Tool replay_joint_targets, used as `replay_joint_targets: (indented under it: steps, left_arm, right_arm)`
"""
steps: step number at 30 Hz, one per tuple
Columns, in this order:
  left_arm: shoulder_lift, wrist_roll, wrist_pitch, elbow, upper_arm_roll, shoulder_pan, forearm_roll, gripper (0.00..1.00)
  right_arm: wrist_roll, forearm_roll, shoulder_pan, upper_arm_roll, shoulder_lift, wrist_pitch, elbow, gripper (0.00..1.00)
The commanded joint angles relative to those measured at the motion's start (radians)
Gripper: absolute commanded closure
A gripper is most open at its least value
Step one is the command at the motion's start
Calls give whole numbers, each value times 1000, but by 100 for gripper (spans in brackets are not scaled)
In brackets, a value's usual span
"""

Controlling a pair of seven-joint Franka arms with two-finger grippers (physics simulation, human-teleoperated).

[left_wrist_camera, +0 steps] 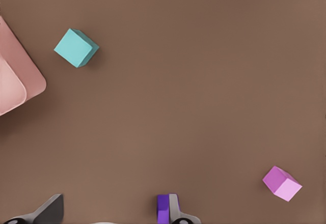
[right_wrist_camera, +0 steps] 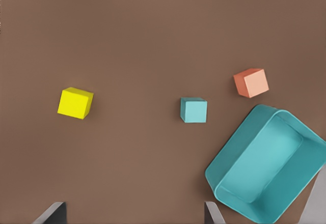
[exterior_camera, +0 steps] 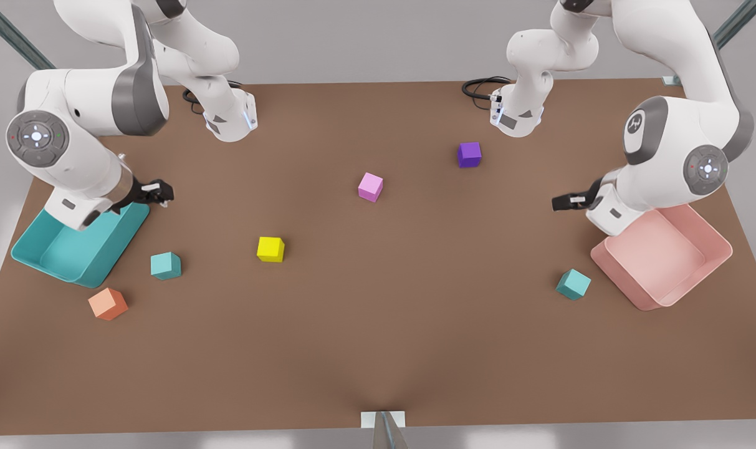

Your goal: Stack the two blue cubes on top of each other

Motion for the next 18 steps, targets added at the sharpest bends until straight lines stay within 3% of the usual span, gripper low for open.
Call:
replay_joint_targets:
  steps: [1, 3, 7, 10, 12, 14, 18]
  left_arm:
    - [-1, -108, 61, -4, 0, 0, 0, 0]
    - [-1, -108, 59, -5, 0, 3, 0, 0]
    - [-1, -108, 59, -7, 0, 3, 1, 0]
    - [1, -108, 61, -13, 0, 3, 1, 0]
    - [1, -108, 61, -16, 0, 3, 0, 0]
    - [1, -108, 61, -17, 0, 3, 1, 0]
    - [8, -108, 62, -22, 0, 3, 1, 0]
  right_arm:
    - [-44, 2, -1, 0, -1, 47, -2, 0]
    - [-54, -4, 2, 0, 2, 47, -17, 0]
    - [-64, -21, -147, -12, 292, 175, -50, 0]
    - [-131, -57, -273, -14, 421, 335, -85, 0]
    - [-133, -84, -302, -12, 384, 422, -174, 0]
    - [-134, -76, -325, -9, 258, 678, -422, 0]
    - [-131, -73, -325, -9, 267, 703, -444, 0]
